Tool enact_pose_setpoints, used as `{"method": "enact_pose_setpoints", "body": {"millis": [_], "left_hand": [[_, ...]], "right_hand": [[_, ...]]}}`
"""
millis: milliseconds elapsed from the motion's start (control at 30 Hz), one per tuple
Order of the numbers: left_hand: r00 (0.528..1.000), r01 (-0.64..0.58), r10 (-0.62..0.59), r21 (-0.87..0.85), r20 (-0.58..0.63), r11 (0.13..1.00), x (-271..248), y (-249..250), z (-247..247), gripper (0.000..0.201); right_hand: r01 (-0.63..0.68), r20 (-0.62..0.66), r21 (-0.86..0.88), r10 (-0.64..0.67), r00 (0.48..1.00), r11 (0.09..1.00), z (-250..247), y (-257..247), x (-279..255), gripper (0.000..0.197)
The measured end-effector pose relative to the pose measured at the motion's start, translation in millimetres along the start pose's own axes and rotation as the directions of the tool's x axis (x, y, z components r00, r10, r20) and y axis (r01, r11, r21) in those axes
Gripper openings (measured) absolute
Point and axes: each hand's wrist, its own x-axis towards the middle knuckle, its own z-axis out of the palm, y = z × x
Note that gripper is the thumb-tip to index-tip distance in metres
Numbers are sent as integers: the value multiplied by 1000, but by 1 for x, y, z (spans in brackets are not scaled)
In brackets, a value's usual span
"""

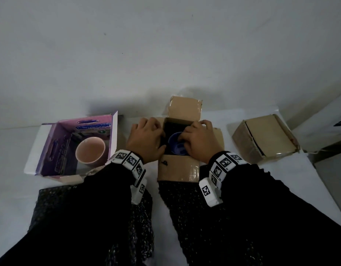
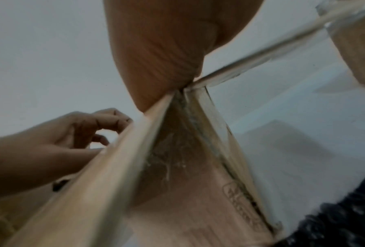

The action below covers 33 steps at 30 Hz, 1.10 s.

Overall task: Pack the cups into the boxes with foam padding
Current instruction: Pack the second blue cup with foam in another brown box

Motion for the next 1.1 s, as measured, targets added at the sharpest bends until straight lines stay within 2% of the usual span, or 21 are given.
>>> {"method": "enact_pose_setpoints", "body": {"millis": [100,200,333,433,533,600,667,800,900,1000,1100], "left_hand": [[995,77,-90,-307,-30,949,-15,-4,12,40],[989,115,-146,-498,-24,860,-22,-3,20,46],[985,114,-168,-585,-39,803,-25,1,25,51],[983,130,-184,-598,-30,791,-28,1,29,52],[980,170,-198,-610,22,774,-28,1,30,45],[979,186,-199,-561,37,806,-26,4,27,33],[981,193,-185,-443,62,875,-26,8,23,26],[996,88,-85,-202,24,976,-42,15,18,53],[1000,7,-5,-96,19,995,-55,15,21,70],[996,65,-64,-15,58,998,-56,19,24,66],[985,155,-151,-44,76,987,-51,32,24,62]], "right_hand": [[-6,27,119,3,1000,993,2,-9,-1,43],[38,24,184,-43,999,982,6,-18,-4,36],[98,-31,189,-94,995,977,11,-15,-6,28],[156,-42,186,-151,988,970,12,-11,-6,35],[212,77,134,-224,972,968,3,-10,0,44],[231,187,83,-243,952,969,-3,-8,5,43],[227,193,112,-246,950,967,-5,-7,5,40],[215,42,209,-228,973,954,2,-9,-10,35],[303,26,111,-308,951,946,5,-4,-26,40],[332,42,-39,-330,943,943,1,5,-32,41],[248,0,-127,-250,968,960,-5,5,-35,34]]}}
